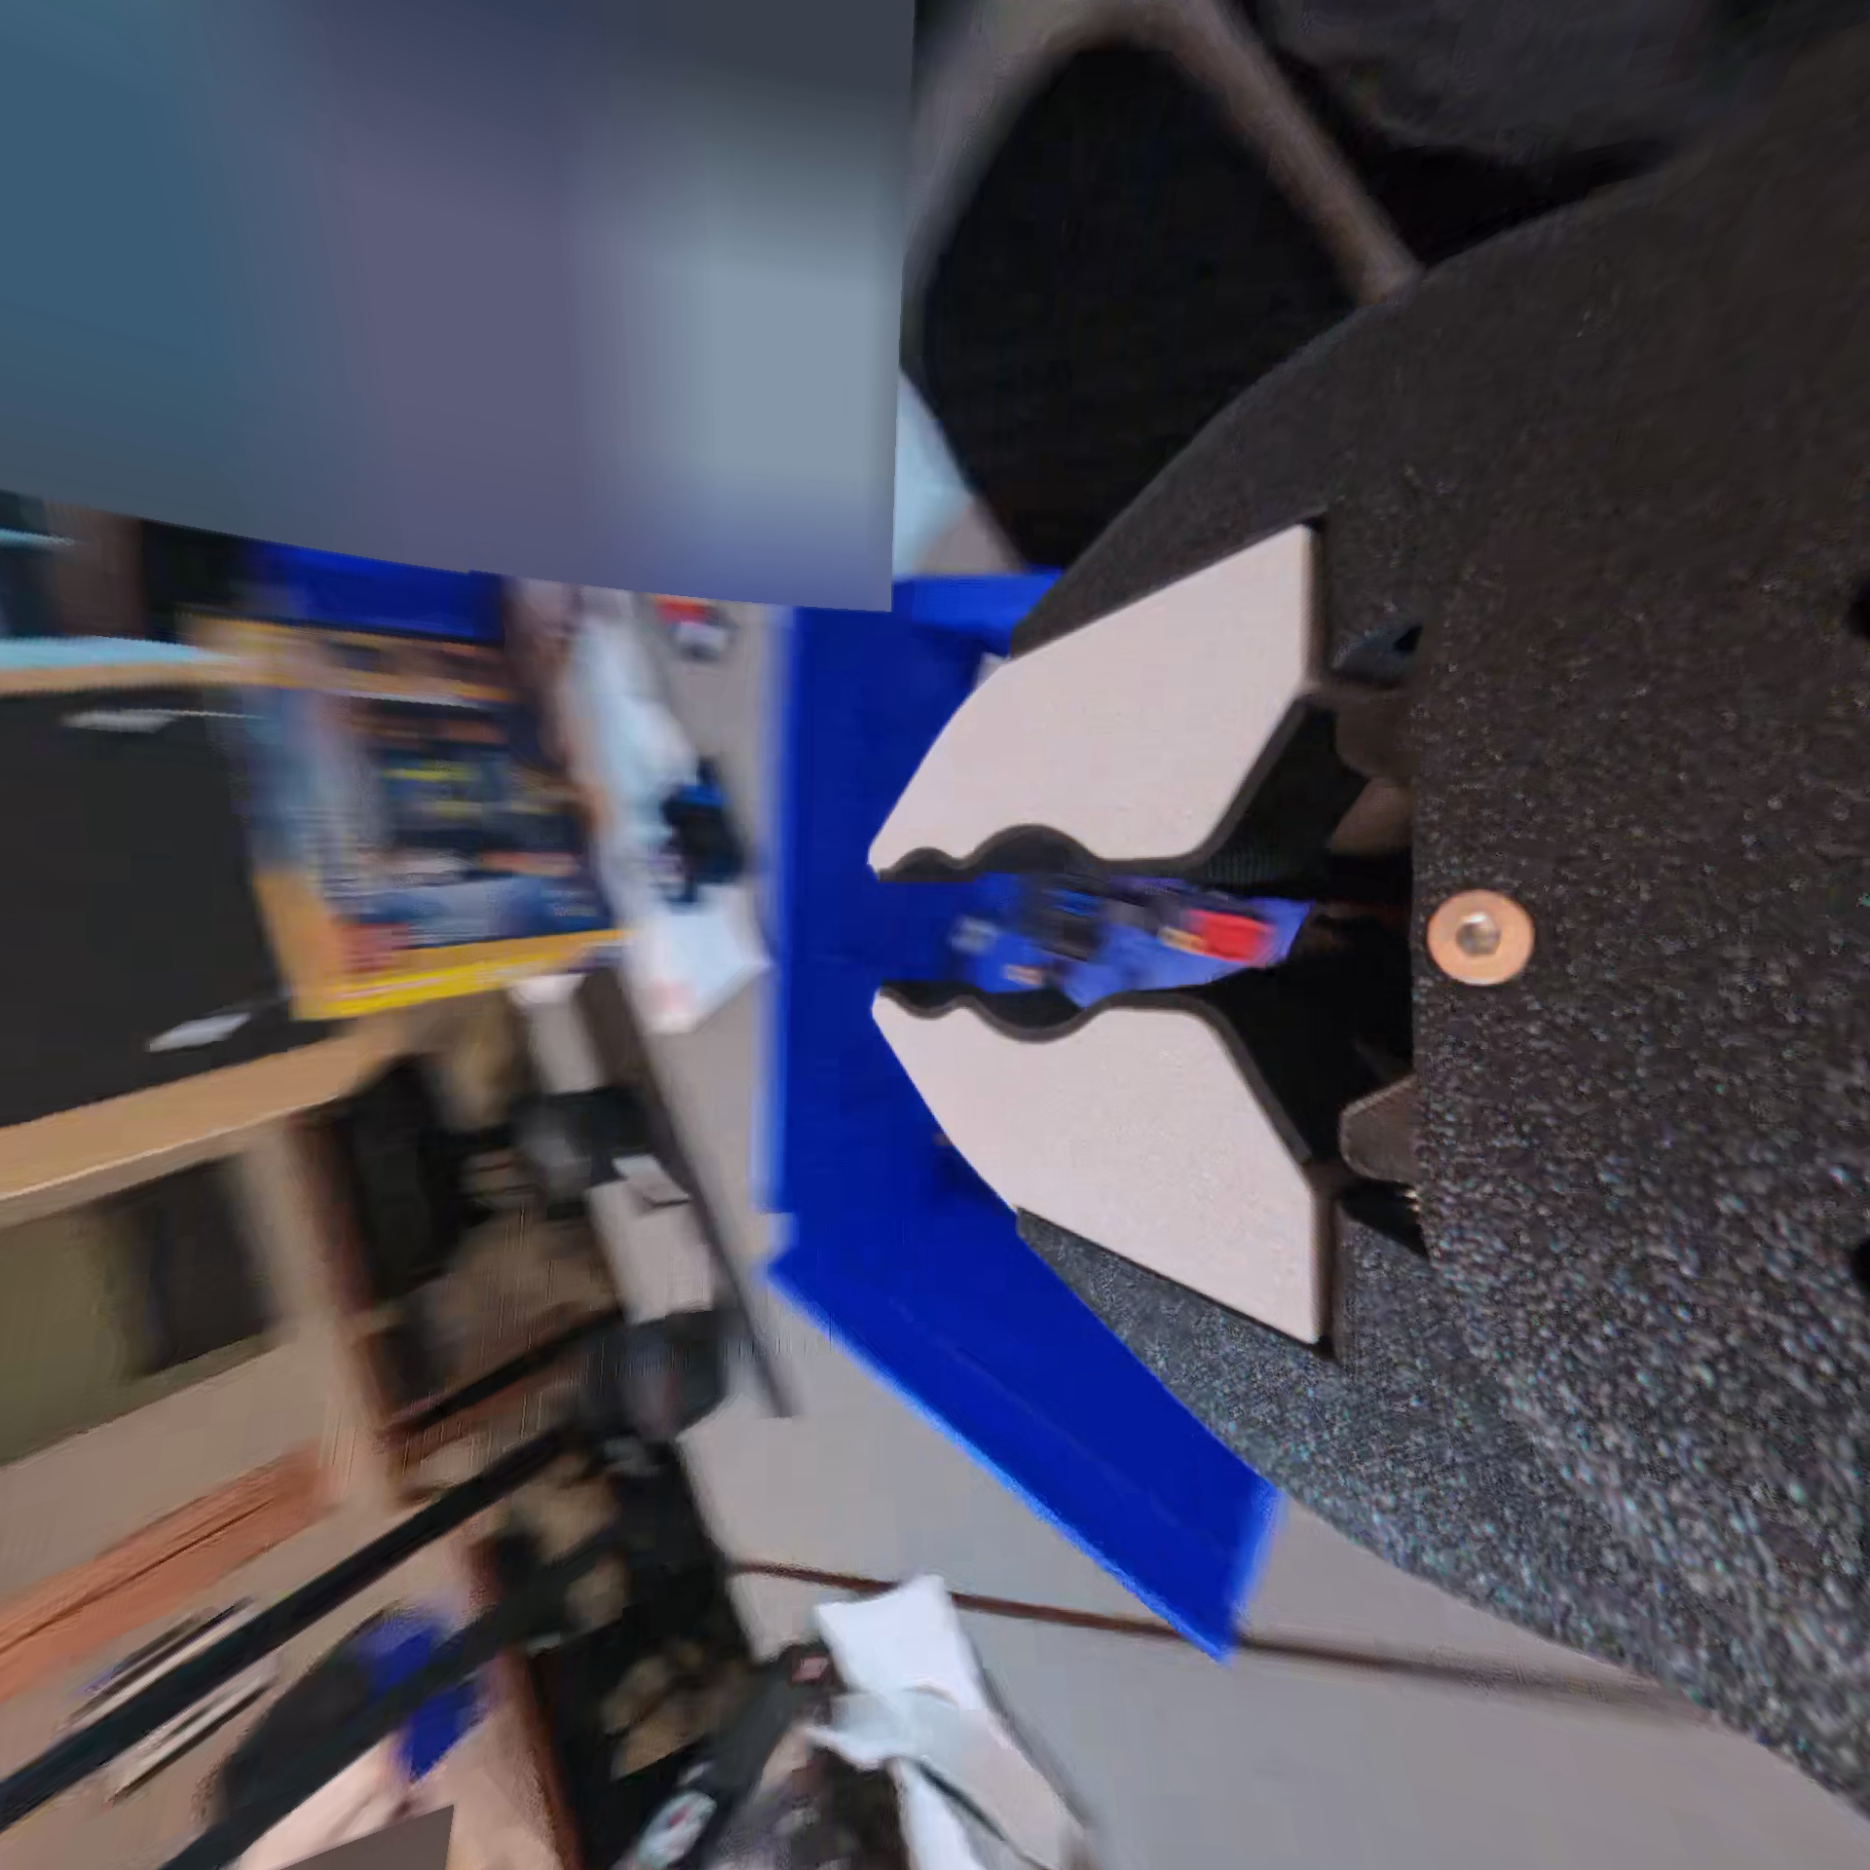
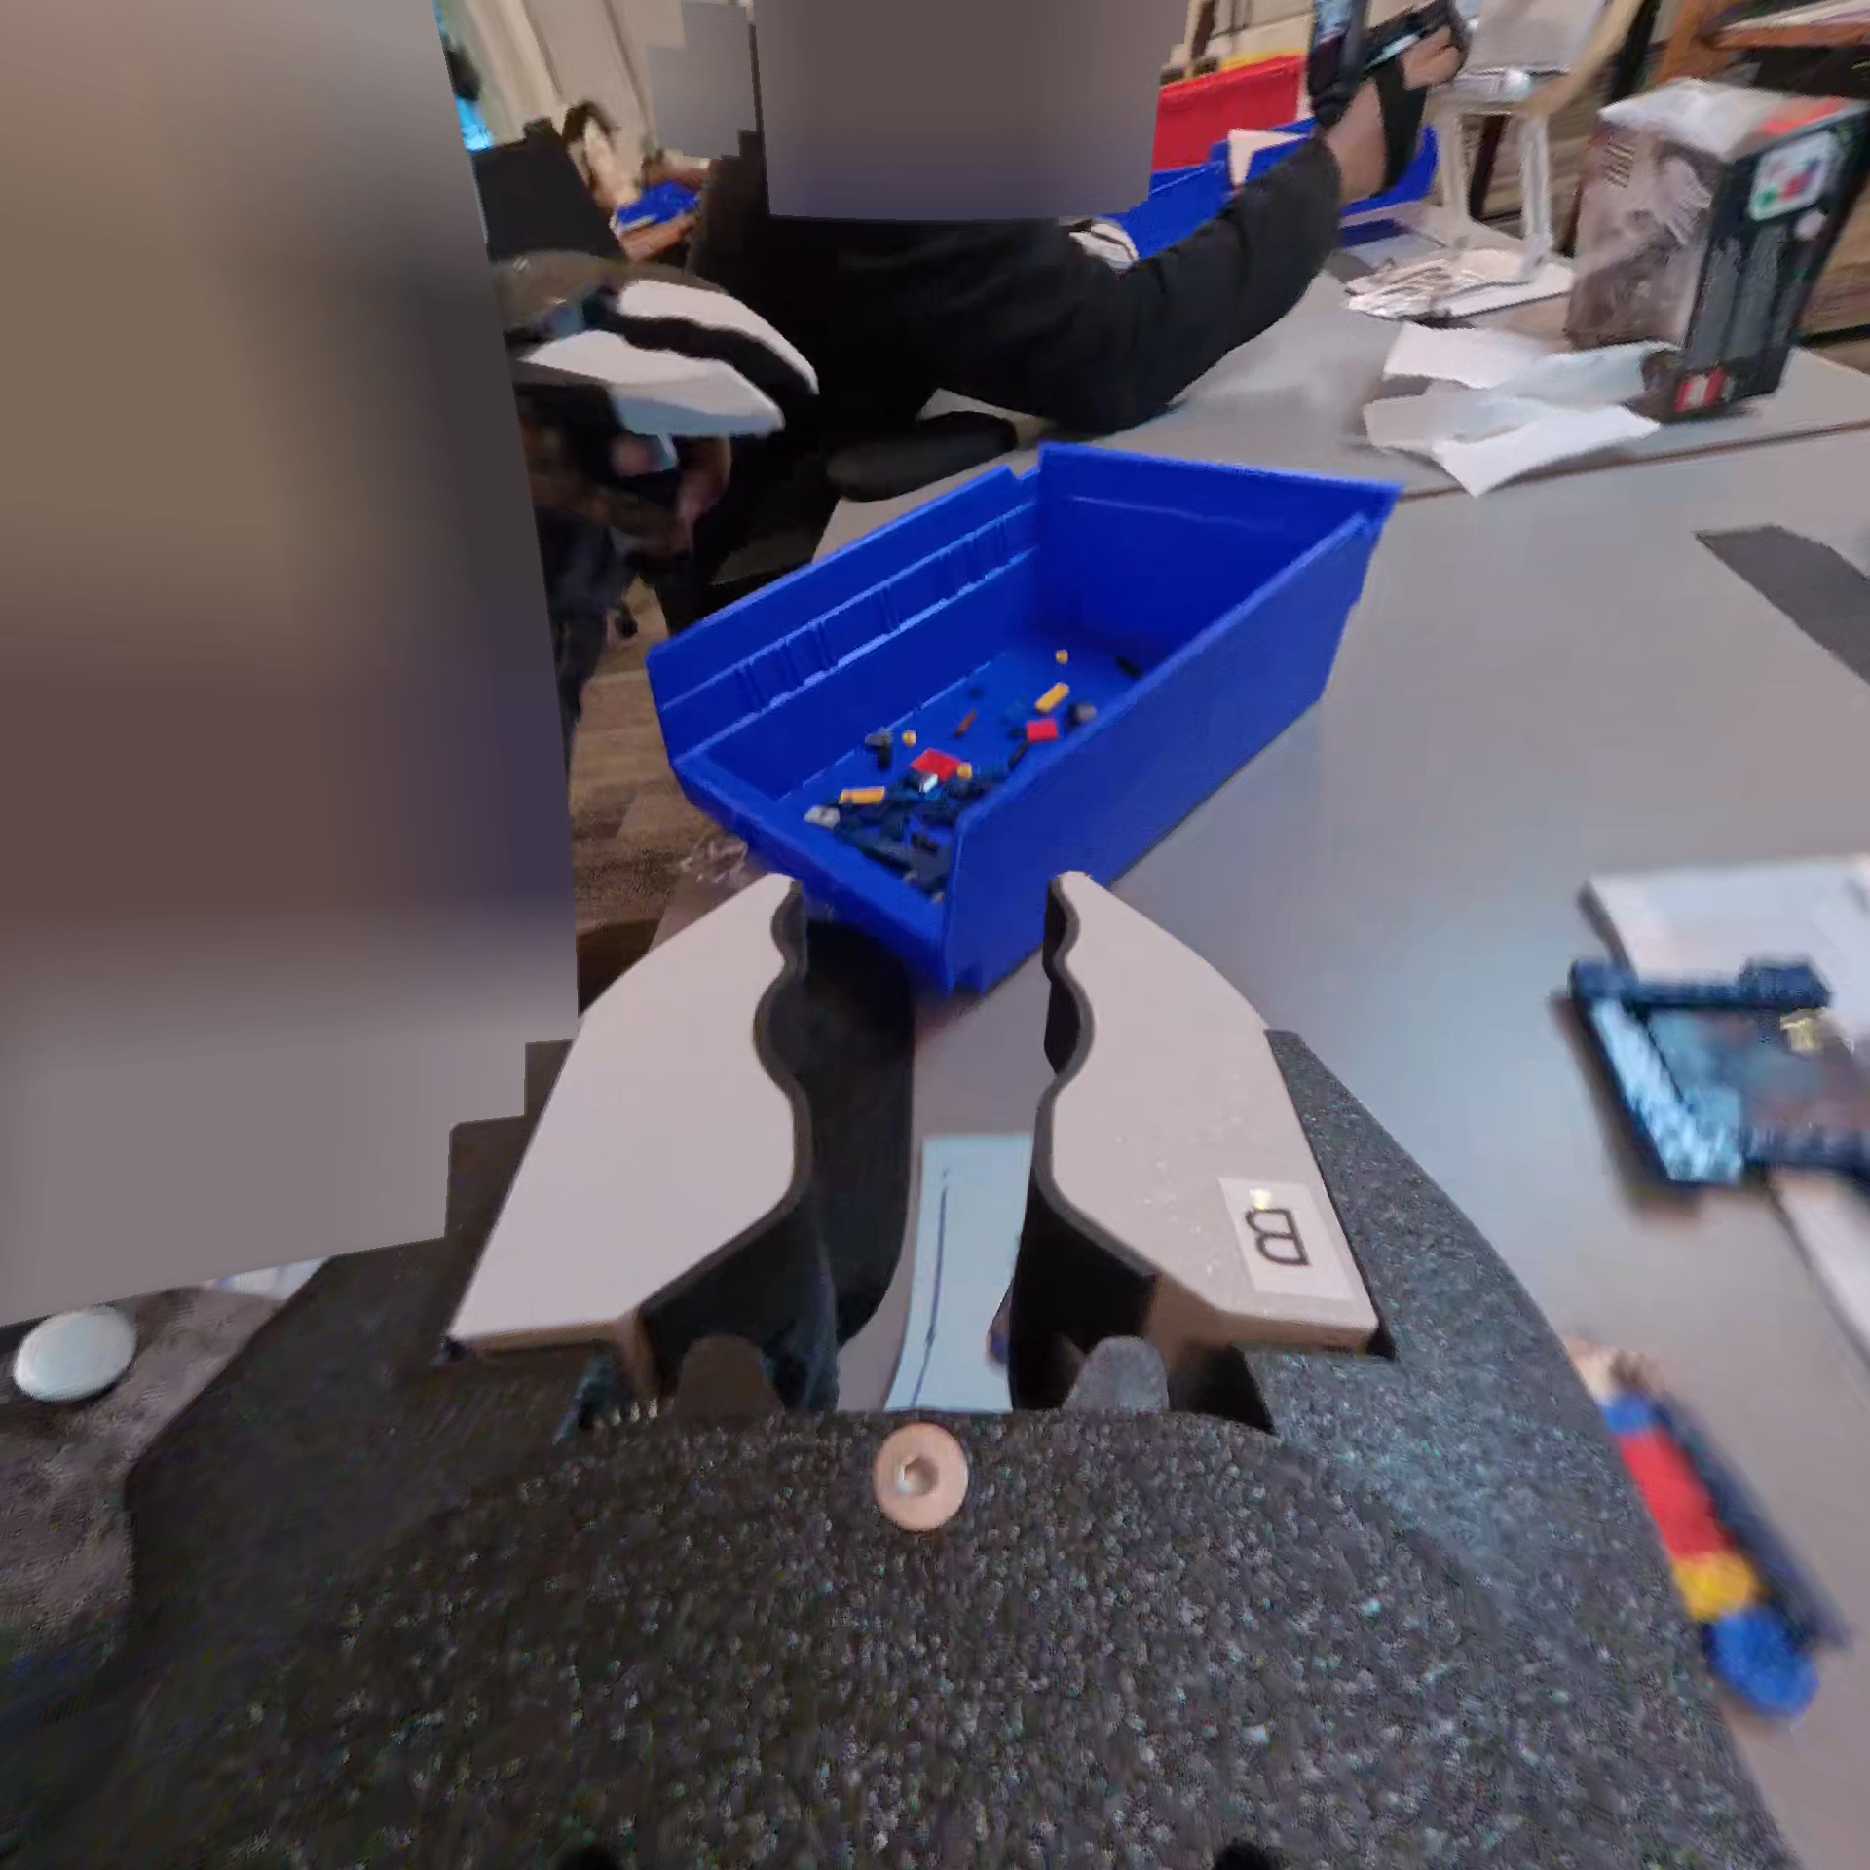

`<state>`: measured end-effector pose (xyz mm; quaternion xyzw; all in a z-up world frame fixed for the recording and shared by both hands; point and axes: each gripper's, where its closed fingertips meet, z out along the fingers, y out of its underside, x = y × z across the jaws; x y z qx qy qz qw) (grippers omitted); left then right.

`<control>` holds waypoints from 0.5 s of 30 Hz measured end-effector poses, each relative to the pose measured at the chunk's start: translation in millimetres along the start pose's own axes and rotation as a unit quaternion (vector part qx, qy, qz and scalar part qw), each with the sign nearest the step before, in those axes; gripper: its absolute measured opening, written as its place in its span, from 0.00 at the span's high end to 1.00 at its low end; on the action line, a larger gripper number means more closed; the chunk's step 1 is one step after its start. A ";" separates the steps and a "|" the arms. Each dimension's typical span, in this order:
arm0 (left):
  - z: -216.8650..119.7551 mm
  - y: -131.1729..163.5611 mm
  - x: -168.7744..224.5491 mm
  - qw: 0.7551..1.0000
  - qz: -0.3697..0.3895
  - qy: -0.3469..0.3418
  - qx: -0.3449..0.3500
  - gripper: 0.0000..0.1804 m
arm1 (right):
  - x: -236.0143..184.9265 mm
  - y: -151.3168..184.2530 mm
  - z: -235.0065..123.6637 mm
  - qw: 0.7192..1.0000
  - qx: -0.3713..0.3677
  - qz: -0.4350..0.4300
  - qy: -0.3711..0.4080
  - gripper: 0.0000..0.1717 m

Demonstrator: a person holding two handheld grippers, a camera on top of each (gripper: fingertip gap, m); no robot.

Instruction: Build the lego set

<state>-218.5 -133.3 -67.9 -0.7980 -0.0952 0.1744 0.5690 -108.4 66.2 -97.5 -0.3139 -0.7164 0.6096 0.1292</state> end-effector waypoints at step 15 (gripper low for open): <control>22.3 133.9 54.5 0.767 0.323 0.431 -0.350 0.95 | -21.0 51.2 -21.4 0.990 0.137 -0.004 -0.015 0.72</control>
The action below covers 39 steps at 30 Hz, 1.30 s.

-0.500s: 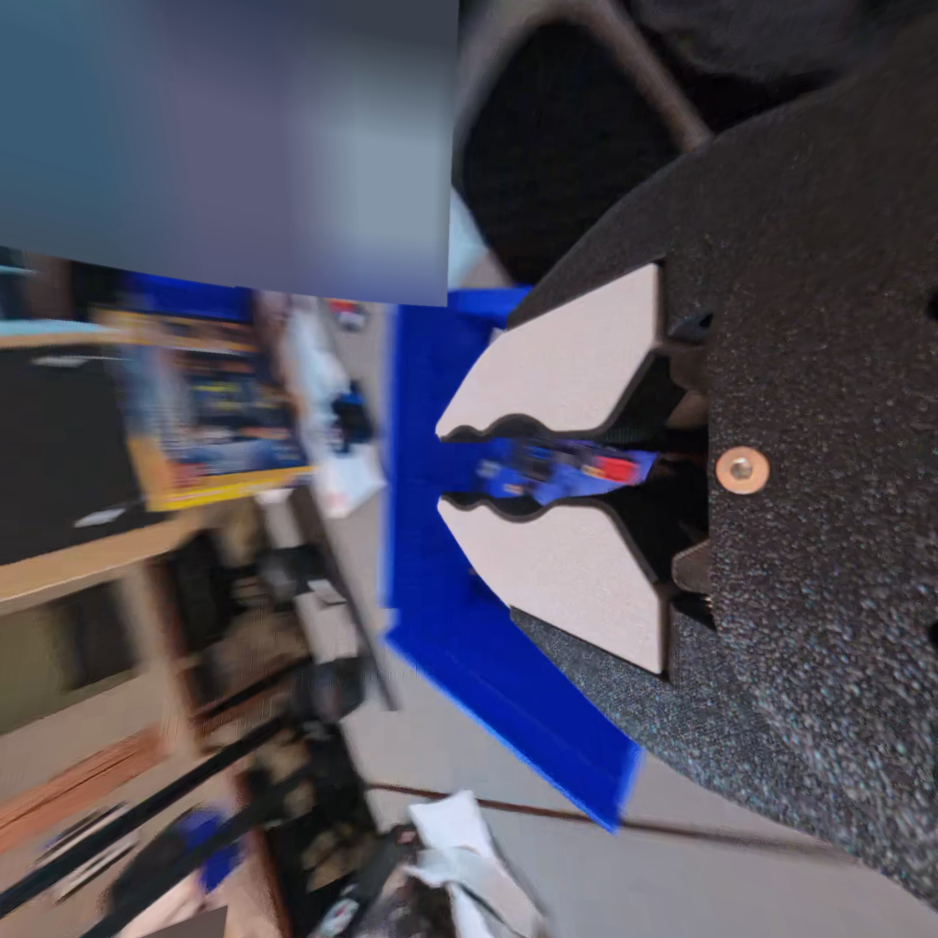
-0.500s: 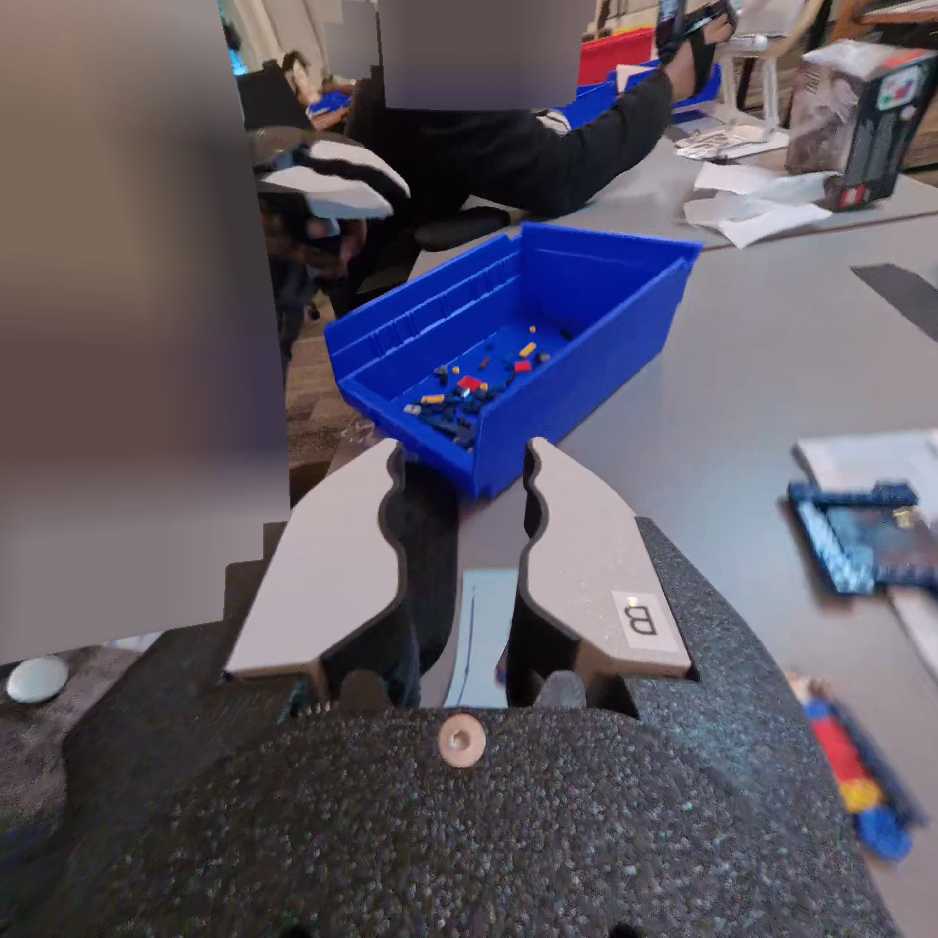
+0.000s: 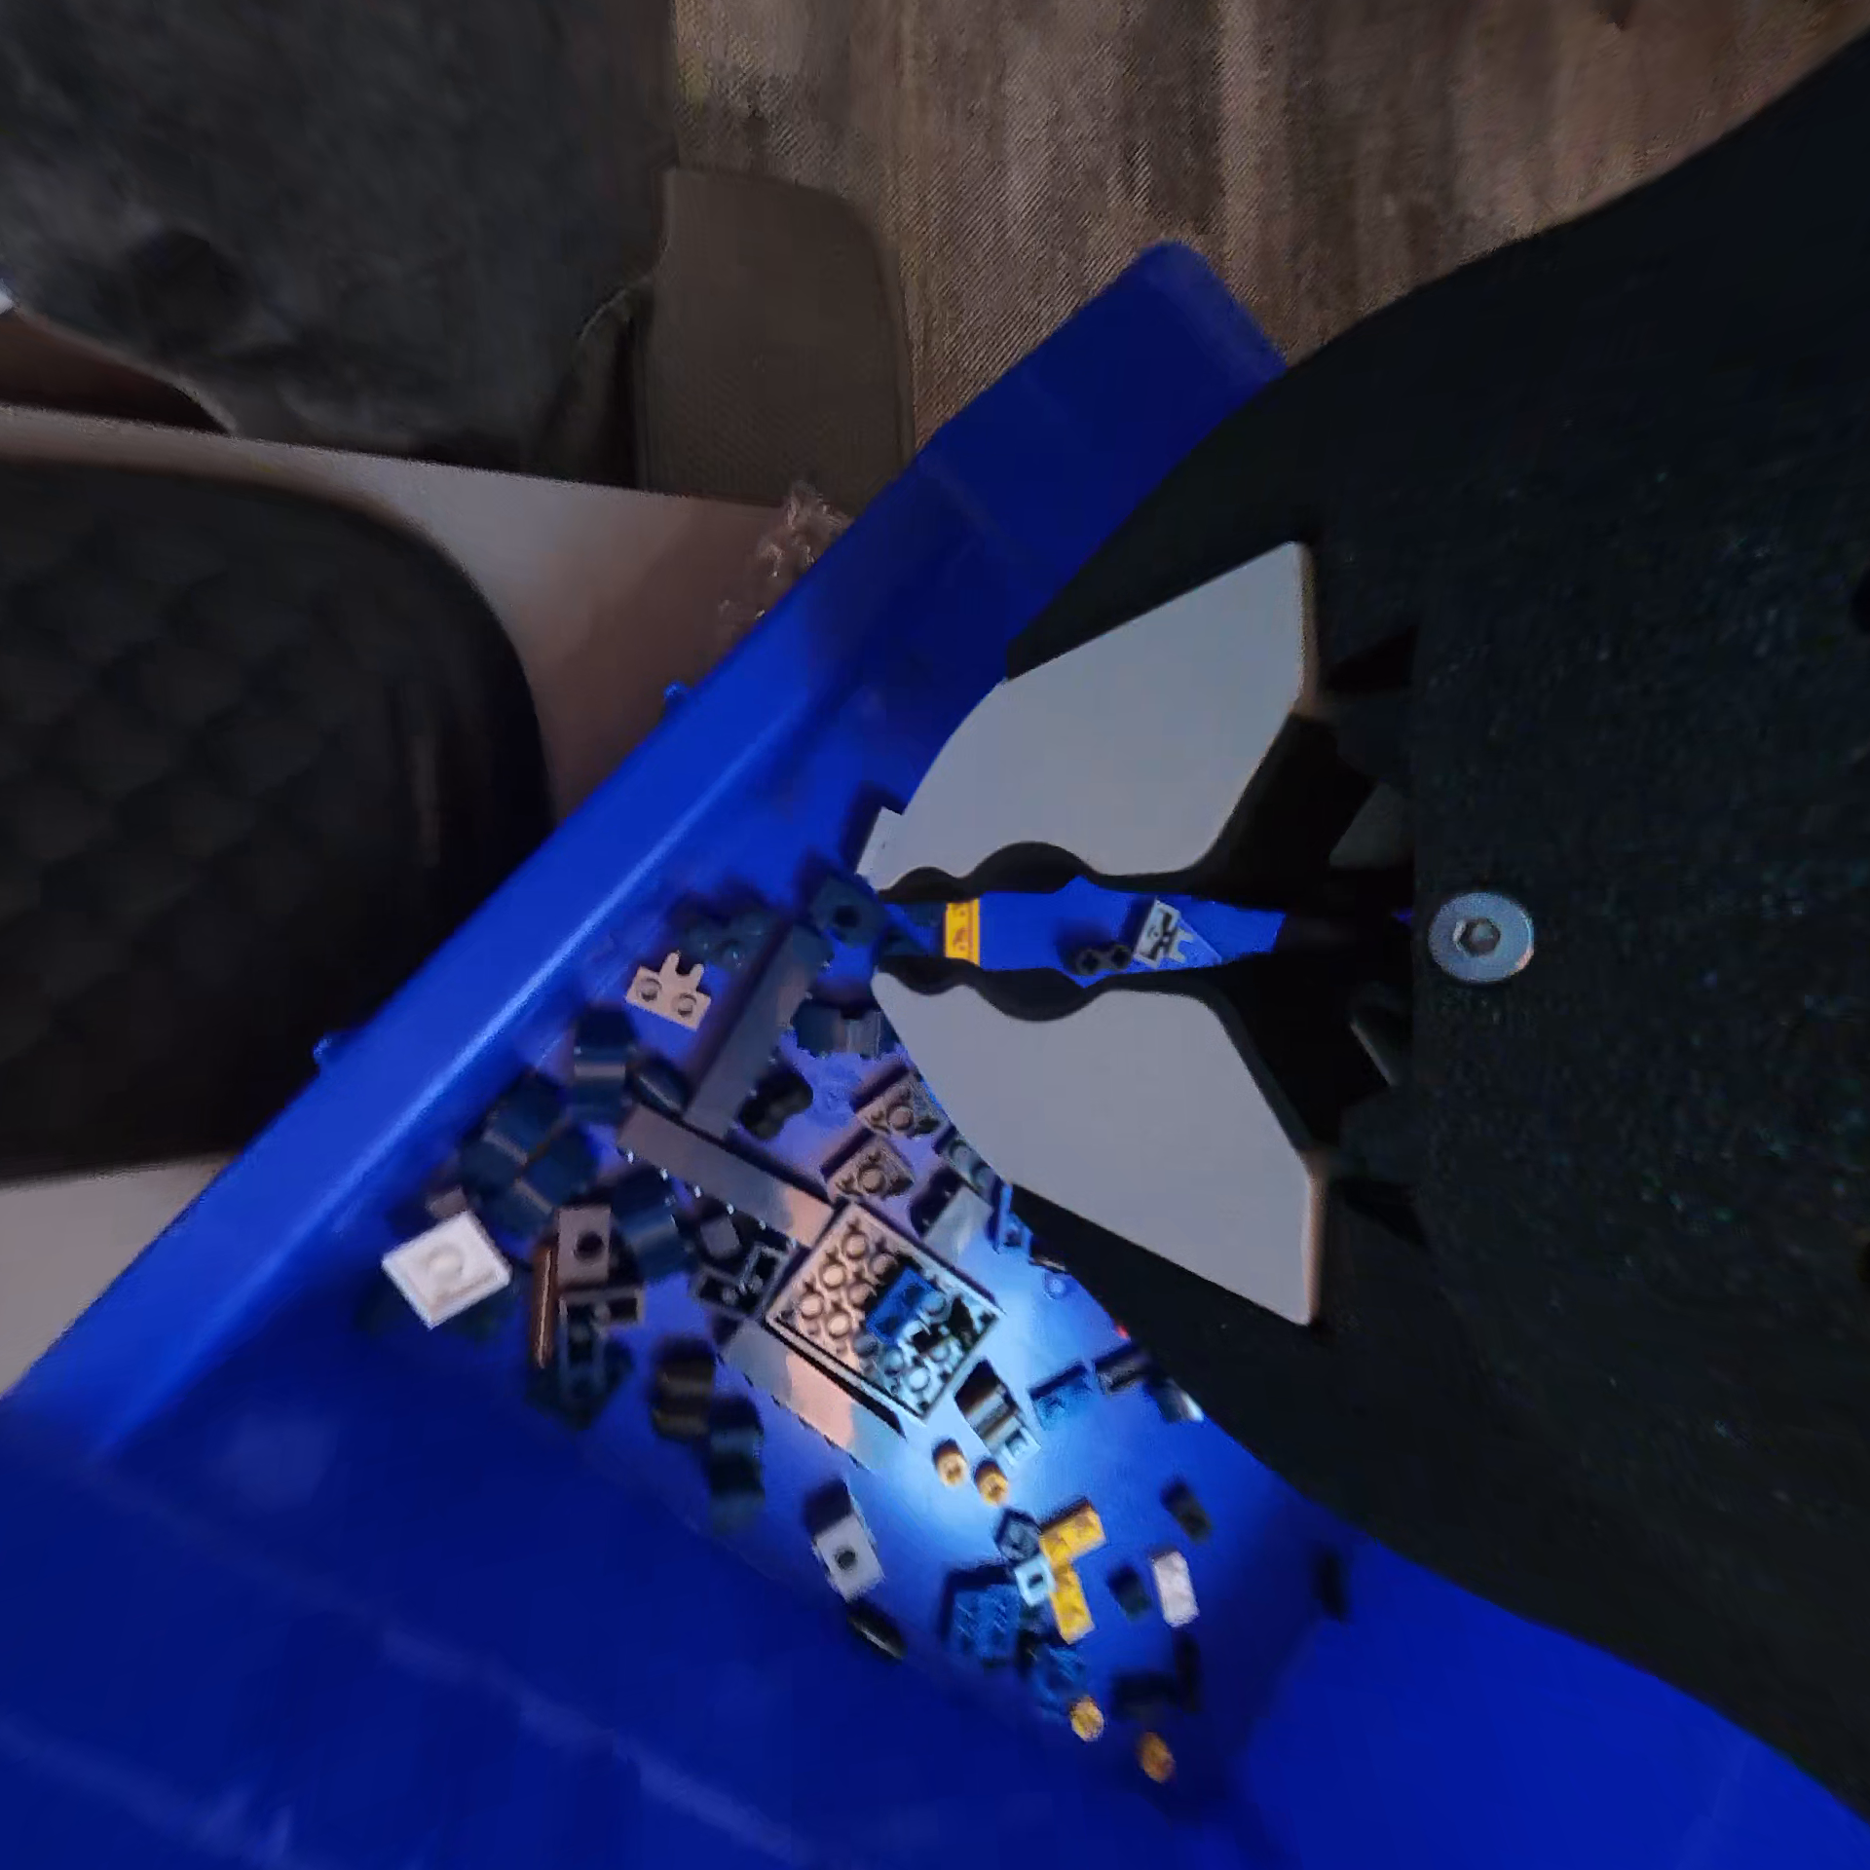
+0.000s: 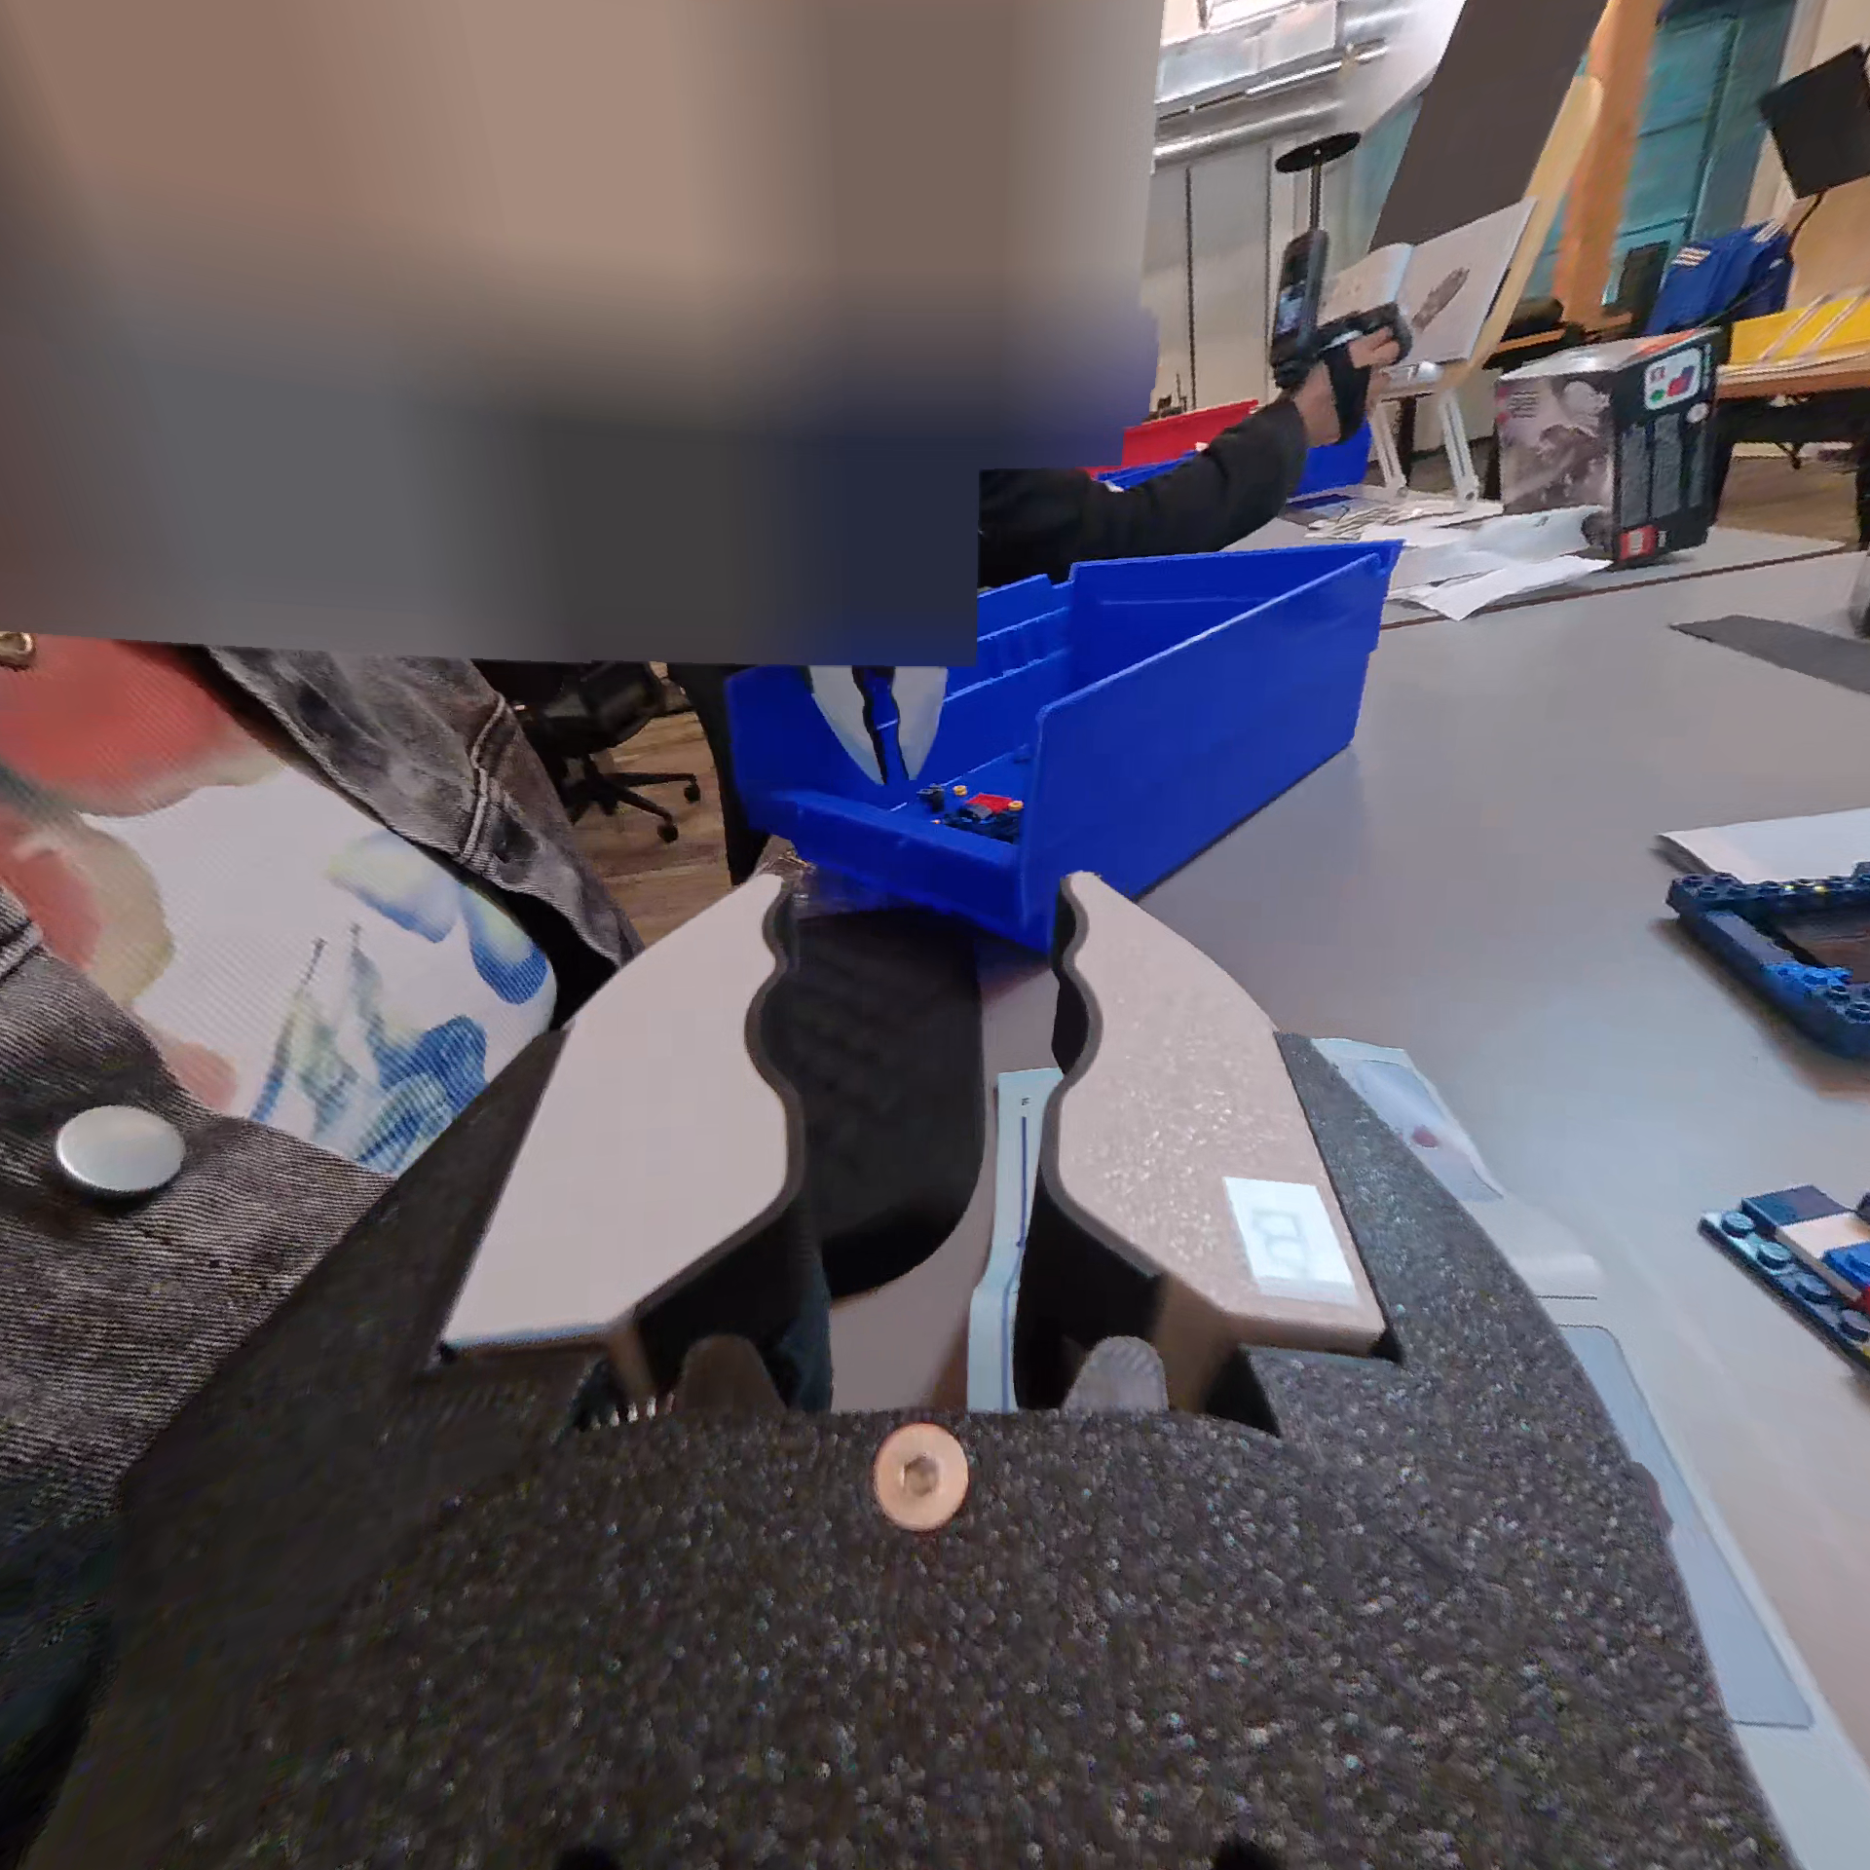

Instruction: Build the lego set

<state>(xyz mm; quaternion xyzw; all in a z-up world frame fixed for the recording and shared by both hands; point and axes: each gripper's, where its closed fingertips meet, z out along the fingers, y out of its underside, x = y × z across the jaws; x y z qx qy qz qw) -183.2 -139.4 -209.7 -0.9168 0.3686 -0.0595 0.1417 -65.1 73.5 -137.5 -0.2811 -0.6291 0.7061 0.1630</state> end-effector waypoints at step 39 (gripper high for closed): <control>28.4 19.0 -33.5 0.999 0.005 -0.007 -0.048 0.88 | 4.5 -4.8 -5.3 0.999 0.028 0.013 0.007 0.72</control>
